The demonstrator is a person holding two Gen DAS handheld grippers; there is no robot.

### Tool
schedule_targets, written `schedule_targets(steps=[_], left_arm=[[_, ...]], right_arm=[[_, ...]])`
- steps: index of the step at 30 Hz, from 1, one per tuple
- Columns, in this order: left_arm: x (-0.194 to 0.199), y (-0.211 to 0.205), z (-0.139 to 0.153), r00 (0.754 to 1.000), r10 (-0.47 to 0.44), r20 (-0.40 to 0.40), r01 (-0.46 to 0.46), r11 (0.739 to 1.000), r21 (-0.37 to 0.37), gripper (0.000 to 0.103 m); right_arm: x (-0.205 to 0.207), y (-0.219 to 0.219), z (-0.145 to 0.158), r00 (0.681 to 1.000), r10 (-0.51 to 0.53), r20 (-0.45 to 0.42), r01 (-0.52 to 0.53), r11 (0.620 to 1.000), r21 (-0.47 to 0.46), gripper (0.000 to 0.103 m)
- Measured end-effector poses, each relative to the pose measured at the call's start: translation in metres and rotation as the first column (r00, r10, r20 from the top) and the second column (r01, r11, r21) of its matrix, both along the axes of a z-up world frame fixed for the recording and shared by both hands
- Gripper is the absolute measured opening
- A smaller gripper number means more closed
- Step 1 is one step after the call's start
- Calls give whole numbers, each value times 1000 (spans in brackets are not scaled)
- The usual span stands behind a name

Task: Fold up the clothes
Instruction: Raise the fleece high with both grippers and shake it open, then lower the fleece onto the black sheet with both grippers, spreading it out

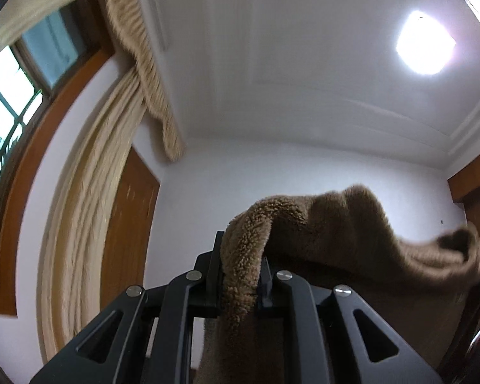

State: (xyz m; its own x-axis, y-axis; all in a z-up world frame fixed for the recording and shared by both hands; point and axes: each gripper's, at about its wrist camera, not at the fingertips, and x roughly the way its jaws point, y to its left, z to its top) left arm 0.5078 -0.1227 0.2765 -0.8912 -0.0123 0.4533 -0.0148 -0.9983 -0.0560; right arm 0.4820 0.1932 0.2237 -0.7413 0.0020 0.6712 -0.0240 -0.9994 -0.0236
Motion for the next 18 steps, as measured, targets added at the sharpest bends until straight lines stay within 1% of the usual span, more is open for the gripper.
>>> schedule_targets(steps=[3,5,7,9,11,14,15,18], left_arm=[[27,6,0,998,26,-57,-28,999,-33,19],[37,6,-1,996,46,-80,-49,998,-41,22],[41,3,-5,994,69,-87,-73,996,-43,26],[35,1,-9,994,86,-66,-89,995,-46,31],[20,-1,-15,995,94,-17,-95,994,-53,32],[-11,2,-30,992,101,79,-96,993,-73,32],[-25,4,-37,988,107,115,-98,992,-80,32],[-75,10,-60,962,125,241,-106,990,-90,32]], right_arm=[[24,7,6,992,-81,-94,83,996,20,23],[40,0,7,981,-141,-137,149,988,48,23],[48,-9,2,968,-198,-156,213,974,83,23],[51,-16,-7,955,-251,-156,271,955,123,23],[44,-17,-19,958,-266,-109,281,947,157,23],[18,-16,-36,959,-283,-18,282,942,180,23],[7,-16,-39,960,-279,20,271,945,181,23],[-31,-14,-50,956,-257,144,231,957,176,23]])
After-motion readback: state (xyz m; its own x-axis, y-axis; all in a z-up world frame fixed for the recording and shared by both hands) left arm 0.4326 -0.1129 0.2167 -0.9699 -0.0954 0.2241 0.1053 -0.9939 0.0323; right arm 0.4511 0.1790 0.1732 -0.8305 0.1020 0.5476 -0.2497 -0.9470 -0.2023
